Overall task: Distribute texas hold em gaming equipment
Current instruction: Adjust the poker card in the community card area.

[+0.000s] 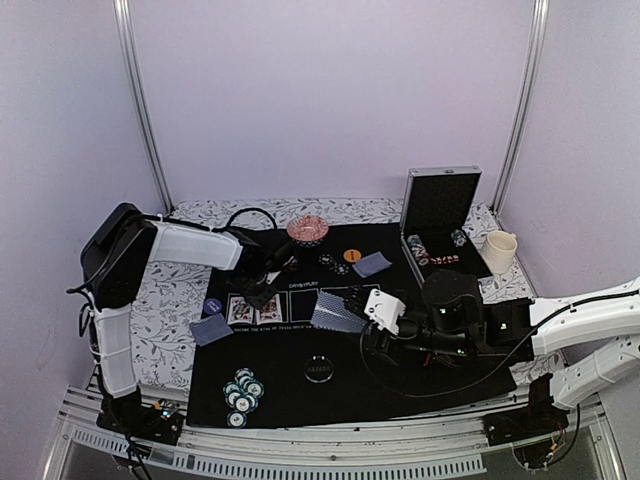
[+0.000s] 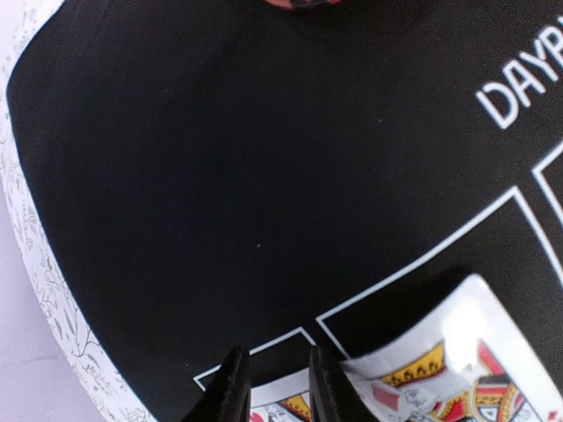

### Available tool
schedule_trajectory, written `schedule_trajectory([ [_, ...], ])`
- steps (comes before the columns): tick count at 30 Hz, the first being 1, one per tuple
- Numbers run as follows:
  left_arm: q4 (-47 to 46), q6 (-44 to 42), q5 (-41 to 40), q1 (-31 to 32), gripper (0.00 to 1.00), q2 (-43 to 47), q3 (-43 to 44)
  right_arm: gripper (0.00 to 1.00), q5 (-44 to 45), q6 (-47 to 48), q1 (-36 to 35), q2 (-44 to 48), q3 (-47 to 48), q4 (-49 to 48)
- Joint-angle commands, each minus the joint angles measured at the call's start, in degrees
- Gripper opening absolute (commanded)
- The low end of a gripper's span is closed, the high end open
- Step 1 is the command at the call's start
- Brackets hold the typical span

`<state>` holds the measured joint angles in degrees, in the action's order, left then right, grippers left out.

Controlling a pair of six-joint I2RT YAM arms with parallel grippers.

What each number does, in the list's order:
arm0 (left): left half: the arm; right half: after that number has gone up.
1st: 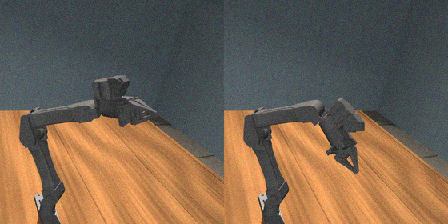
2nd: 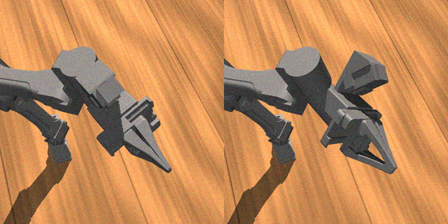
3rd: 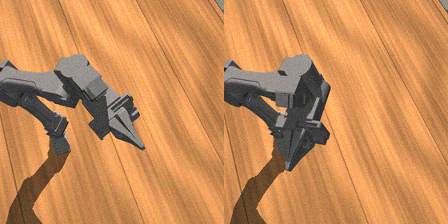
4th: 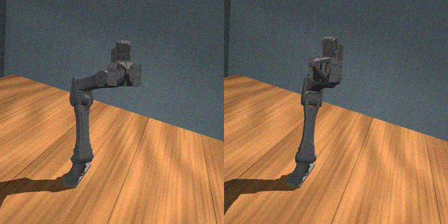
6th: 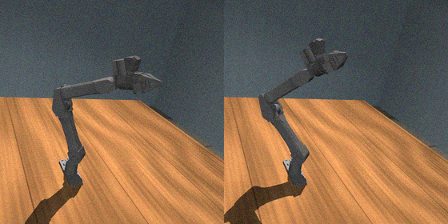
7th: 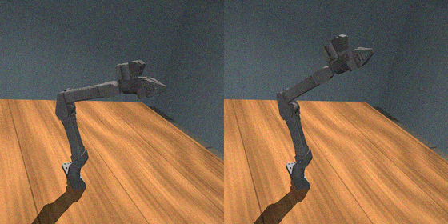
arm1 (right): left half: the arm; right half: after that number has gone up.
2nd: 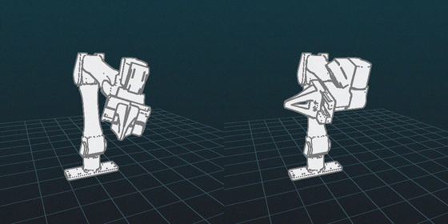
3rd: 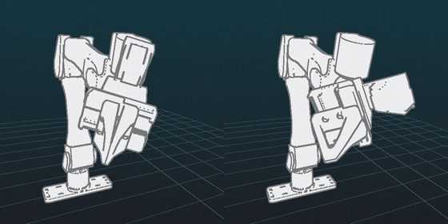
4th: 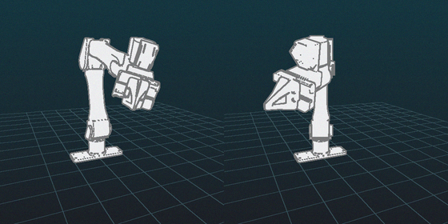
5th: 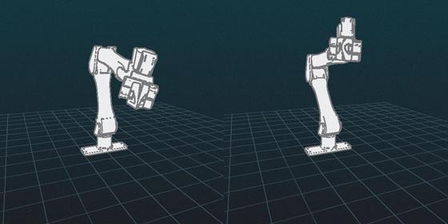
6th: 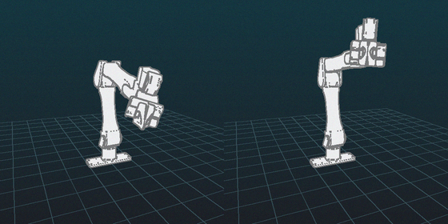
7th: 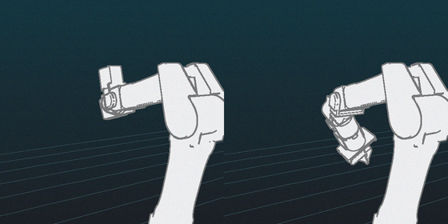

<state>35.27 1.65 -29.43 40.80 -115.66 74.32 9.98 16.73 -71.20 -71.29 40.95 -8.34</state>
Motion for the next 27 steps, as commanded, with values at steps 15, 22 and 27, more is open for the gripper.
schedule_trajectory([
  [15, -0.20, -0.62, 2.43, 2.17, 0.25, -1.67, 2.85, 0.49, 0.50, -0.47, 0.16, 0.58, 0.56, -1.12],
  [22, 0.91, 1.07, 5.28, 2.16, 0.27, 7.54, 1.78, 0.49, 0.43, -0.72, 0.09, 0.36, 1.40, 0.07],
  [27, 3.91, 2.19, 7.65, 2.31, 0.28, 11.71, -3.29, 0.49, 0.48, -0.78, 0.16, 0.39, 1.82, 0.36],
])
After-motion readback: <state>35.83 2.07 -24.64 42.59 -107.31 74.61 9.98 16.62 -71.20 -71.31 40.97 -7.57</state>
